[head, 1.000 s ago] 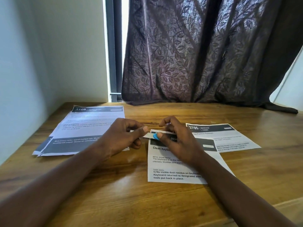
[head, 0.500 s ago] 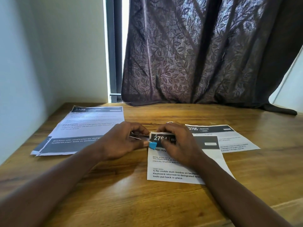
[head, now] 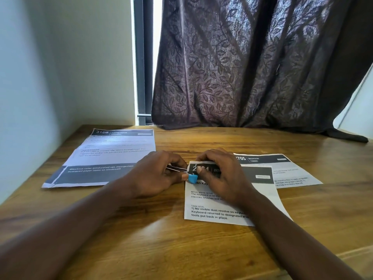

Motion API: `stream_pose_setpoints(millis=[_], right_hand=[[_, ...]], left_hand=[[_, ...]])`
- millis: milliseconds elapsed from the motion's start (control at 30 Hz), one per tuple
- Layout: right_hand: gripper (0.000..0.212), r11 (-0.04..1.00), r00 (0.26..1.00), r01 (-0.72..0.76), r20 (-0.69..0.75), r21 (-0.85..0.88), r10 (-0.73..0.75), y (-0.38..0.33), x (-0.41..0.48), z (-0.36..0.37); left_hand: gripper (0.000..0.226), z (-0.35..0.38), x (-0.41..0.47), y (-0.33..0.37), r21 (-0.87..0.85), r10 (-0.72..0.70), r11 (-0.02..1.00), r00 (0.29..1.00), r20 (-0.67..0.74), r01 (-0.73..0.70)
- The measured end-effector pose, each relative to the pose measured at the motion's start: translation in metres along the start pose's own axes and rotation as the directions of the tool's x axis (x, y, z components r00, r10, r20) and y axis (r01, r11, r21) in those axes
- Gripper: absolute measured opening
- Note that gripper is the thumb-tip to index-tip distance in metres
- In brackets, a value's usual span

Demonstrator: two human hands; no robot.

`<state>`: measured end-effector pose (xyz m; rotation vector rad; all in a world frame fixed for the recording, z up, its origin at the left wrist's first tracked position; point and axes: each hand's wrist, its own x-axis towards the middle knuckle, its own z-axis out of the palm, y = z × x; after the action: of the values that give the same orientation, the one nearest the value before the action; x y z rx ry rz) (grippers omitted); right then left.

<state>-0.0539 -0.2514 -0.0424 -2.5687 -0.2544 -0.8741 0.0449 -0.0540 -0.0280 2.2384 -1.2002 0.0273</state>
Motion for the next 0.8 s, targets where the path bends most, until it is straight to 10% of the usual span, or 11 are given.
stream_pose_setpoints(millis=[200,800], right_hand=[[0.051,0.995,0.991,0.055,0.128,-0.082,-0.045,-0.010,-0.002,0.000],[0.054,0.999,0.996,-0.029,0.089,0.014,0.028,-0.015,-0.004,-0.003]], left_hand=[[0.028,0.004,0.000,-0.003,0.069,0.001,0.998,0.999,-0.049,0.002],[0.031,-0.006,0.000,-0.017,-0.008,0.069,0.997,0.976,-0.205,-0.073]])
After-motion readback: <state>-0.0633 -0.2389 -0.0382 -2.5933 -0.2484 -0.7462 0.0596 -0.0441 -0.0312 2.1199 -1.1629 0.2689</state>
